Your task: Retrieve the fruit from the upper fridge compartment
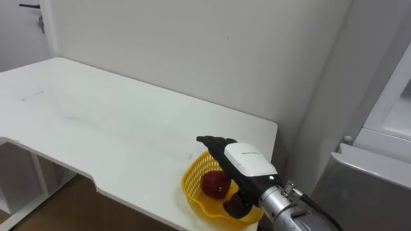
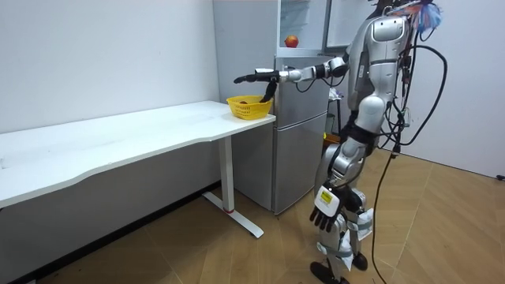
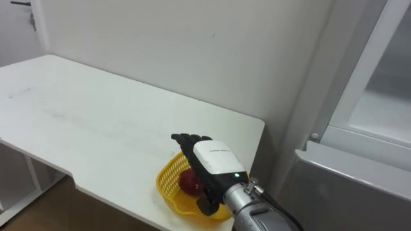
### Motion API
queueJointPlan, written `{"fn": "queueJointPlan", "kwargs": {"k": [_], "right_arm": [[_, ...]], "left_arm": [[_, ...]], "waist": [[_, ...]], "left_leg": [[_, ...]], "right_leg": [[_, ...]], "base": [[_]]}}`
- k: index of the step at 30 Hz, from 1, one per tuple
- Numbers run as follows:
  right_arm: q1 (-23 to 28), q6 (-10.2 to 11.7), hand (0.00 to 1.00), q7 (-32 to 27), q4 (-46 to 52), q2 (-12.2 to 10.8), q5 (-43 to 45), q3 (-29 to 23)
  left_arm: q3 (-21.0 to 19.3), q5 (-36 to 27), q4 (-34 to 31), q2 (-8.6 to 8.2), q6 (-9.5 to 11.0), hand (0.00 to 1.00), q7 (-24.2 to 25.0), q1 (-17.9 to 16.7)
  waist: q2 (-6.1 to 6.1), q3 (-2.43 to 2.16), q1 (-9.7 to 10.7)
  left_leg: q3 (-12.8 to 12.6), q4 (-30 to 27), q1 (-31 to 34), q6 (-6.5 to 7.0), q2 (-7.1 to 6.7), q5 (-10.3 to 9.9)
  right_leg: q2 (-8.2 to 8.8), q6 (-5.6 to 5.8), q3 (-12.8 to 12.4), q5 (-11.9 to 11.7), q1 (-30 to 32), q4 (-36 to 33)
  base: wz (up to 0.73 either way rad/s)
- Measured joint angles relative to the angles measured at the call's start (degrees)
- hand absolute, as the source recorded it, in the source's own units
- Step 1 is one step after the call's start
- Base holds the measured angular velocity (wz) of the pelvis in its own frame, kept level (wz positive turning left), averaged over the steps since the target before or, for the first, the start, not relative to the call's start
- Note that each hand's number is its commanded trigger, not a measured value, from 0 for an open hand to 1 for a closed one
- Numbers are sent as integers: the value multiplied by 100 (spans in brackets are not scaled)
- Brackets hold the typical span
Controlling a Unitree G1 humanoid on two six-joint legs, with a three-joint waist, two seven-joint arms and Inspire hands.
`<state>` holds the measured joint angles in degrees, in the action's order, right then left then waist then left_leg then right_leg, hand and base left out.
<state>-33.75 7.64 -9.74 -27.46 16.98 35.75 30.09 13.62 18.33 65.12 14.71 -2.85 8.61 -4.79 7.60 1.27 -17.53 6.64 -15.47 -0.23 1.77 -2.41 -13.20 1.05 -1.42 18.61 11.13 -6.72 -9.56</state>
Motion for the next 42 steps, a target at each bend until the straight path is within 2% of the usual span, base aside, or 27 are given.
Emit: {"fn": "queueJointPlan", "kwargs": {"k": [7, 9, 12, 18, 19, 20, 22, 26, 29, 31, 33, 35, 38, 39, 42], "right_arm": [[0, -7, 0, -15, 553, -22, -518, -134], [2, -14, 0, -81, 715, -146, -498, -343], [2, -3, 0, -171, 1073, -202, -473, -518], [25, 46, 0, -435, 2007, -350, -727, -763], [35, 46, 0, -445, 2087, -363, -770, -763], [43, 47, 0, -450, 2238, -365, -844, -778], [135, 49, 0, -452, 2581, -370, -857, -901], [421, 106, 0, -544, 3270, -361, -1108, -1158], [646, 107, 0, -601, 3723, -373, -1118, -1367], [771, 122, 0, -701, 3990, -375, -1129, -1452], [1065, 289, 0, -853, 4278, -377, -1324, -1576], [1273, 366, 0, -924, 4404, -372, -1446, -1647], [1618, 412, 0, -969, 4507, -372, -1443, -1801], [1738, 416, 0, -1006, 4511, -370, -1460, -1874], [2051, 429, 0, -1055, 4671, -374, -1521, -2147]], "left_arm": [[-43, -8, 30, -25, 21, 0, -51, 24], [-104, 0, 54, -96, 18, 0, -155, 0], [-152, -1, 57, -180, 17, 0, -176, -54], [-139, -17, 60, -247, 33, 0, -177, -129], [-139, -19, 79, -250, 33, 0, -181, -129], [-146, -15, 112, -257, 34, 0, -198, -124], [-148, -17, 123, -259, 34, 0, -219, -118], [-159, -33, 126, -261, 34, 0, -213, -137], [-165, -29, 141, -265, 38, 0, -210, -135], [-159, -43, 186, -266, 46, 0, -231, -133], [-154, -77, 243, -274, 80, 0, -308, -129], [-152, -80, 262, -275, 104, 0, -325, -140], [-154, -79, 311, -277, 151, 0, -340, -157], [-164, -80, 355, -277, 166, 0, -360, -178], [-166, -75, 412, -291, 183, 0, -416, -242]], "waist": [[-30, -32, 44], [-72, -30, 72], [-193, -13, 72], [-440, -67, 349], [-461, -78, 363], [-489, -98, 470], [-506, -106, 546], [-535, -87, 663], [-529, -91, 846], [-565, -75, 959], [-580, -90, 1052], [-629, -101, 1127], [-731, -114, 1290], [-756, -121, 1310], [-767, -125, 1468]], "left_leg": [[-23, -1, -48, 2, -1, 1], [-64, 0, -50, 6, 2, 3], [-188, 11, -49, 9, 56, 5], [-327, 28, -103, 7, 69, 6], [-346, 51, -107, 6, 73, 7], [-357, 101, -125, 2, 75, 9], [-371, 133, -144, 2, 78, 9], [-510, 190, -236, 5, 87, 10], [-514, 196, -236, 9, 76, 10], [-551, 201, -236, 10, 79, 10], [-592, 202, -246, 11, 82, 11], [-640, 202, -260, 11, 86, 11], [-731, 214, -283, 11, 97, 11], [-802, 234, -313, 11, 148, 11], [-857, 277, -354, 11, 165, 11]], "right_leg": [[-3, 0, -148, 0, -23, 1], [-2, 0, -254, 0, -11, 1], [-6, 2, -374, -2, 30, -9], [-27, 2, -442, -3, 24, -32], [-28, 2, -446, -3, 21, -33], [-27, 2, -441, -3, 14, -34], [-28, 2, -446, -3, 12, -33], [-36, 2, -585, -3, 13, -32], [-33, 7, -628, -6, 47, -31], [-44, 10, -728, -8, 79, -28], [-41, 11, -757, -8, 84, -25], [-38, 12, -771, -9, 85, -23], [-35, 13, -865, -10, 98, -32], [-43, 13, -922, -10, 109, -38], [-41, 14, -939, -10, 135, -107]], "base": [[-3], [-7], [-20], [-10], [-15], [-7], [-2], [-17], [-7], [-11], [-9], [-11], [-15], [-24], [-13]]}}
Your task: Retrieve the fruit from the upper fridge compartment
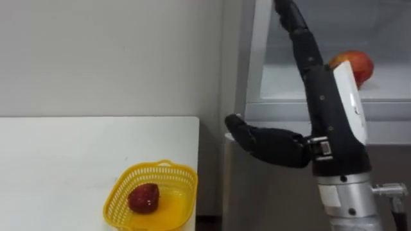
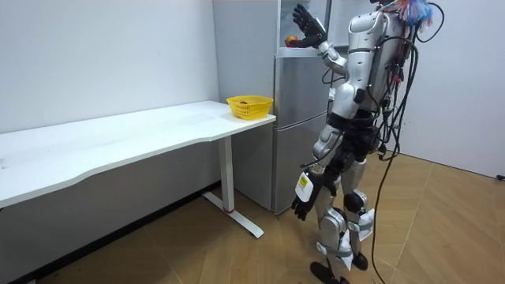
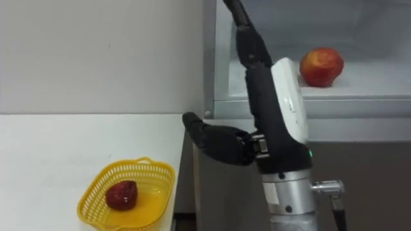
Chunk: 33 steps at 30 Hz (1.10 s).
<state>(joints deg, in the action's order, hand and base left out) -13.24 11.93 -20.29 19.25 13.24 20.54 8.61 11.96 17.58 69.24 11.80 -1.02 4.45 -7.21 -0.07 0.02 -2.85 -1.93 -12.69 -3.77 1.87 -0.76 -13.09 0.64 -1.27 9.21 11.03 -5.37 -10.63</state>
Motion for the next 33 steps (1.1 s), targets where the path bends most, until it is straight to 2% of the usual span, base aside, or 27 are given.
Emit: {"fn": "queueJointPlan", "kwargs": {"k": [2, 5, 6, 9, 16, 20, 25, 27, 29, 33], "right_arm": [[106, 16, 0, -85, 189, 0, -42, -184], [205, 151, 0, -400, 504, 6, 51, -424], [279, 249, 0, -551, 607, 8, 147, -506], [381, 421, 0, -887, 646, 10, 386, -619], [391, 468, 0, -1414, 572, 41, 273, -781], [395, 467, 0, -1574, 380, 106, 93, -990], [393, 475, 0, -1746, 375, 400, 109, -1317], [310, 482, 0, -1789, 215, 596, -133, -1455], [153, 458, 0, -1757, -94, 708, -338, -1458], [-15, 348, 0, -1508, -537, 800, -856, -1473]], "left_arm": [[1, -3, -1, -30, 18, 0, 7, -44], [4, -10, -2, -88, 39, 0, 8, -102], [4, -10, -2, -108, 65, 0, 8, -115], [2, -7, -2, -134, 110, 0, 3, -114], [5, -13, -18, -139, 109, 0, -4, -201], [-8, -14, -16, -132, 109, 0, -4, -231], [-58, -115, -10, -67, 110, 0, -1, -253], [-60, -114, -11, -35, 109, 0, 5, -256], [-60, -106, -14, -8, 106, 0, 13, -259], [-173, -53, -53, 39, 106, 0, 27, -245]], "waist": [[0, -1, 74], [-1, -2, 188], [-1, -1, 254], [6, -4, 289], [56, 0, 399], [147, -8, 444], [264, -11, 414], [332, 9, 404], [376, 10, 402], [430, 32, 393]], "left_leg": [[-53, 1, 1, -1, 1, 0], [-110, 1, -1, -1, 7, 0], [-109, 2, -3, -1, 10, 0], [-134, 9, -3, -1, 11, -3], [-141, 65, -83, -1, 7, -3], [-141, 25, -71, -1, 7, -2], [-122, 39, -76, -1, 4, -3], [-101, 39, -94, -1, 0, -3], [-95, 43, -111, -1, 3, -3], [-81, 42, -122, -2, 4, -3]], "right_leg": [[-38, 0, -43, 0, 30, -19], [-56, -6, -123, -1, 73, -67], [-58, -7, -125, 0, 84, -105], [-67, -7, -169, 0, 90, -120], [-67, -14, -168, -1, 37, -95], [-64, -14, -152, -1, 41, -90], [-65, -10, -125, 2, 13, -43], [-61, -10, -95, 1, -43, -10], [-64, -10, -95, 1, -73, -9], [-63, -10, -71, 1, -74, -3]], "base": [[-14], [-11], [0], [-5], [-1], [0], [1], [6], [0], [2]]}}
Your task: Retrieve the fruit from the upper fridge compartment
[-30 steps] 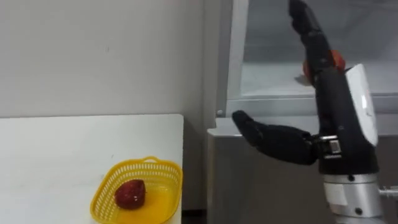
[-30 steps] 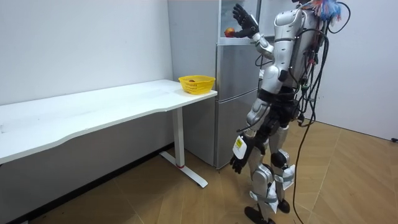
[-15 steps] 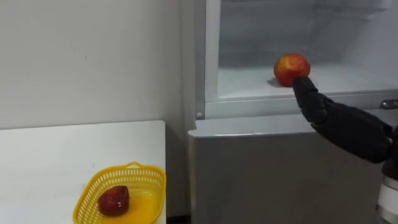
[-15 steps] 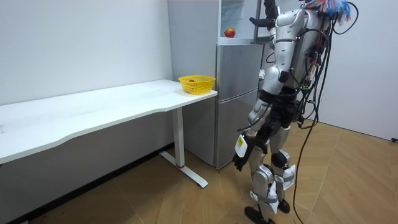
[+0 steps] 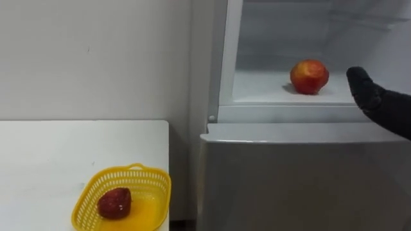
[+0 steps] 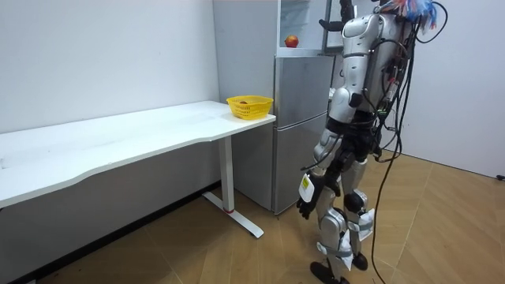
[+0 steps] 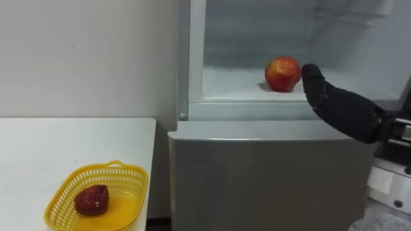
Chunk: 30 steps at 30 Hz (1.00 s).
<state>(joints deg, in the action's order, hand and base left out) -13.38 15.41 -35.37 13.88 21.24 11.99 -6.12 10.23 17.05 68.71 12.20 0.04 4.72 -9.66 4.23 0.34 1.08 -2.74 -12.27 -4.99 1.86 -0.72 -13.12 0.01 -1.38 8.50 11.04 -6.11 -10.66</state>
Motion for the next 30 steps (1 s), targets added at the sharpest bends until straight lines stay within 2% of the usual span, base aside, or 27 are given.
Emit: {"fn": "queueJointPlan", "kwargs": {"k": [4, 8, 10, 12, 15, 19, 22, 26, 30], "right_arm": [[-156, -183, 0, 398, -214, 91, -251, -20], [-711, -395, 0, 564, -677, 504, -847, -34], [-961, -446, 0, 581, -929, 612, -961, -33], [-1224, -485, 0, 658, -1298, 614, -1003, -14], [-1316, -548, 0, 781, -1523, 614, -1093, -9], [-1465, -550, 0, 869, -1670, 614, -1098, 4], [-1671, -564, 0, 884, -1987, 615, -1287, 6], [-1931, -796, 0, 933, -2306, 617, -1464, -6], [-1941, -805, 0, 1001, -2310, 626, -1515, -5]], "left_arm": [[-287, 127, -115, 3, -70, 0, 130, -54], [-451, 128, -326, 11, -132, 0, 236, -196], [-452, 123, -381, 26, -135, 0, 230, -246], [-443, 111, -388, 22, -135, 0, 218, -278], [-445, 112, -404, 25, -135, 0, 208, -284], [-449, 113, -478, 40, -136, 0, 230, -298], [-457, 122, -545, 39, -150, 0, 242, -307], [-473, 128, -692, 38, -254, 0, 243, -336], [-564, 126, -692, 43, -281, 0, 244, -379]], "waist": [[2, 19, -87], [39, 26, -147], [72, 16, -144], [108, 10, -150], [140, -9, -160], [139, -8, -234], [142, -7, -281], [138, -8, -277], [145, -14, -285]], "left_leg": [[1, 33, -16, 0, 1, 0], [37, 58, -27, -2, 1, 1], [47, 55, -28, -4, 2, 2], [65, 49, -58, -4, 3, 3], [119, 46, -72, -4, 1, 3], [145, 31, -70, -4, 1, 3], [164, -11, -51, -4, -1, 2], [217, -60, 47, -3, -1, 2], [244, -87, 62, -2, -7, 2]], "right_leg": [[-6, 0, -8, 0, 10, -4], [-10, 0, -1, 0, 13, 3], [-11, 0, 17, 0, 12, 4], [-9, 0, 48, 0, -32, 4], [-4, 1, 111, -1, -71, 10], [3, 1, 144, -1, -76, 10], [22, 1, 278, 0, -84, 6], [49, 0, 339, 0, -34, -7], [60, 1, 371, 0, -43, -18]], "base": [[0], [0], [2], [5], [12], [2], [2], [5], [4]]}}
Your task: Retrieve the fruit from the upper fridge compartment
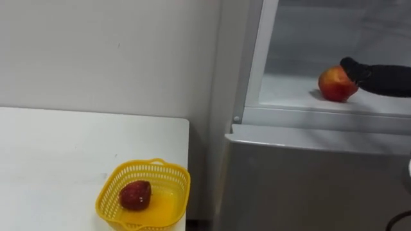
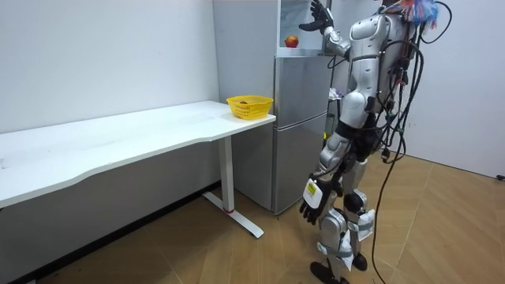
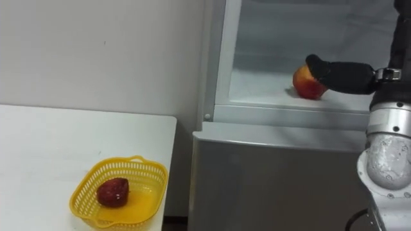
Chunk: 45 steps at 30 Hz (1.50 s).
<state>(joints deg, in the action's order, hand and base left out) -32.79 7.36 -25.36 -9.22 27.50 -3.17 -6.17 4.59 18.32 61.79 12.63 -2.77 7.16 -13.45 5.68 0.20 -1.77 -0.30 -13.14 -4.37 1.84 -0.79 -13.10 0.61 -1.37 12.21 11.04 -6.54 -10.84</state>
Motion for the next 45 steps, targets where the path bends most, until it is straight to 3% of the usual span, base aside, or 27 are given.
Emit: {"fn": "queueJointPlan", "kwargs": {"k": [3, 11, 18, 25, 33, 41, 45], "right_arm": [[-104, -98, 0, 126, -176, 69, -144, 4], [-220, -244, 0, 339, -715, 269, -364, 44], [-334, -391, 0, 365, -1092, 325, -363, 94], [-614, -501, 0, 502, -1338, 424, -439, 310], [-784, -590, 0, 767, -1781, 468, -575, 600], [-980, -651, 0, 1003, -2192, 470, -852, 624], [-1007, -757, 0, 1061, -2229, 482, -996, 631]], "left_arm": [[-26, 1, -141, 3, -91, 0, -2, -9], [-41, 0, -157, 7, -92, 0, -32, -7], [-122, 1, -156, 29, -193, 0, -22, -42], [-121, -13, -148, 164, -220, 0, -5, -31], [-122, 3, -280, 197, -335, 0, -30, -60], [-162, 7, -369, 198, -443, 0, -25, -86], [-163, 6, -370, 192, -492, 0, -23, -141]], "waist": [[7, -3, -1], [7, -3, -25], [51, -7, -39], [94, 5, -28], [256, -13, -40], [194, -10, -31], [108, -65, -31]], "left_leg": [[44, -39, 16, 0, -4, 0], [55, -39, 9, 0, 2, 0], [69, -39, 31, -1, -7, 0], [64, -44, 49, -3, -3, 2], [89, -58, 77, -3, -2, 2], [147, -56, 101, -4, -1, 2], [139, -54, 135, -5, -2, 3]], "right_leg": [[4, 0, 52, 0, -23, 4], [-2, 0, 62, 0, -50, 3], [-3, 0, 87, 0, -41, -1], [1, 0, 130, 0, -34, 0], [15, 0, 228, 0, -33, 8], [13, 0, 305, 0, -25, 8], [22, 0, 378, 0, 18, 8]], "base": [[8], [1], [1], [1], [2], [1], [1]]}}
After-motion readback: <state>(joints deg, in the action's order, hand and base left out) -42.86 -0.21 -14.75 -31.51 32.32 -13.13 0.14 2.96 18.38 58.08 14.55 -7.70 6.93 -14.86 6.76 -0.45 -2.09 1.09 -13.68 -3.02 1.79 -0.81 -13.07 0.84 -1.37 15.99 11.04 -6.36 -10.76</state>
